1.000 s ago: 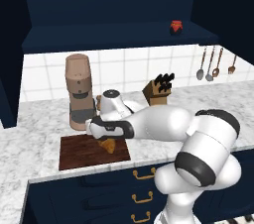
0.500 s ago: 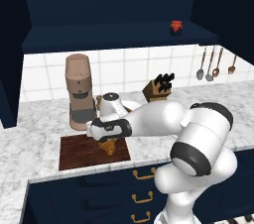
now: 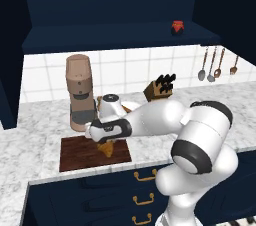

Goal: From the different types of pastries on the counter, select a croissant and place it on the cutting board. Then retrieve a jar of jam from the cabinet and place it alongside the croissant on the cutting board.

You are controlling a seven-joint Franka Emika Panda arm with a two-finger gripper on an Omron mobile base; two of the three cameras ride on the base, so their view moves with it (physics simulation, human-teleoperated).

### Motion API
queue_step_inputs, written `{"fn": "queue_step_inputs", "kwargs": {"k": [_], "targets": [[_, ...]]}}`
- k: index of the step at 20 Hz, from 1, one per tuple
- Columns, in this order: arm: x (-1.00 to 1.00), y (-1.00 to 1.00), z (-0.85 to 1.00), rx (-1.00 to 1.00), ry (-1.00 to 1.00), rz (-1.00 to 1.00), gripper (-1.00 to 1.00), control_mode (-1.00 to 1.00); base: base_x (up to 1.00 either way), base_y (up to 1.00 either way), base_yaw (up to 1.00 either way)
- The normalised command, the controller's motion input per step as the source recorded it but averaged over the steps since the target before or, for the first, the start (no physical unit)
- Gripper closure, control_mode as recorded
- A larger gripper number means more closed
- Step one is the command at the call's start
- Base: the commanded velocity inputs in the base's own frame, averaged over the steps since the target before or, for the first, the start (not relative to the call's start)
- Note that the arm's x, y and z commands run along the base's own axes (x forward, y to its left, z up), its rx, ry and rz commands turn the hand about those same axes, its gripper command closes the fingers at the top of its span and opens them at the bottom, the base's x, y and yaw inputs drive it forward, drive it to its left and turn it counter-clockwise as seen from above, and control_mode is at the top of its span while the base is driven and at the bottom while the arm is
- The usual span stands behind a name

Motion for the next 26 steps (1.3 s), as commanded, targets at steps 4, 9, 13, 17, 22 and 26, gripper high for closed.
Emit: {"fn": "queue_step_inputs", "kwargs": {"k": [4, 9, 13, 17, 22, 26], "targets": [[0.00, 0.00, -0.04, 0.05, 0.00, 0.00, -1.00, -1.00, 0.00, 0.00, 0.00], [0.00, 0.00, 0.00, 0.00, 0.00, 0.00, -1.00, -1.00, 0.00, 0.00, 0.00], [0.00, 0.00, 0.06, 0.00, 0.00, 0.00, -1.00, -1.00, 0.00, 0.00, 0.00], [-0.16, -0.19, 0.34, 0.00, 0.00, 0.00, -1.00, -1.00, 0.00, 0.00, 0.00], [-0.21, -0.41, 0.36, 0.00, -0.02, -0.01, -1.00, -1.00, 0.00, 0.00, 0.00], [-0.17, -0.52, 0.29, 0.00, -0.01, -0.03, -1.00, -1.00, 0.00, 0.00, 0.00]]}}
